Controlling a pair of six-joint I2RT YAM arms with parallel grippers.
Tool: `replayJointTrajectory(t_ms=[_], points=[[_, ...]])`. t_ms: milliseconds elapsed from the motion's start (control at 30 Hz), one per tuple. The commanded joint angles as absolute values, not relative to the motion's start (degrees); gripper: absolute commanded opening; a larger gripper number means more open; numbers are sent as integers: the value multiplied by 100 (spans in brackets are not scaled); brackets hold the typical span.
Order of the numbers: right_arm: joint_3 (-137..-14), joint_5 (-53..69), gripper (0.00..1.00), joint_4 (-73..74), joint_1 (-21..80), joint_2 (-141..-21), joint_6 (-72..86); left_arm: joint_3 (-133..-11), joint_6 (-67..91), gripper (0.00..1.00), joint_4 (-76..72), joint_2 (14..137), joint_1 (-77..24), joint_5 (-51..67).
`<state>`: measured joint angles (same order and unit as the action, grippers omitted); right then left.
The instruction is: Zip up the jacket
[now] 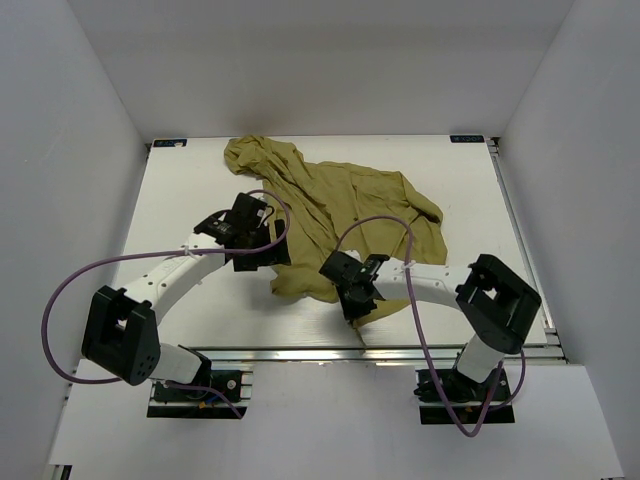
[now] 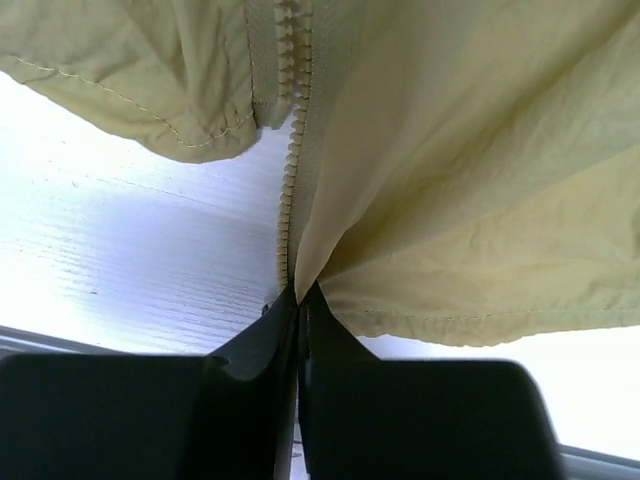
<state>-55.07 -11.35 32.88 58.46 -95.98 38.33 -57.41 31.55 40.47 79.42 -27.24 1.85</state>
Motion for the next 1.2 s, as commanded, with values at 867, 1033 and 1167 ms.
replayJointTrajectory(t_ms=[867,1033,1167], points=[[-3753,-492,0,1890,3252,-6232,3050,-7321,3620,92,3919,9922,-4658,864],[-3578,-405,0,1864,3094,-6048,3032,-7558,4146,84,4068,10431,-4799,669],[-3507,-404,0,1846,3015,-5916,3006,-7629,4254,77,4201,10652,-4808,563]])
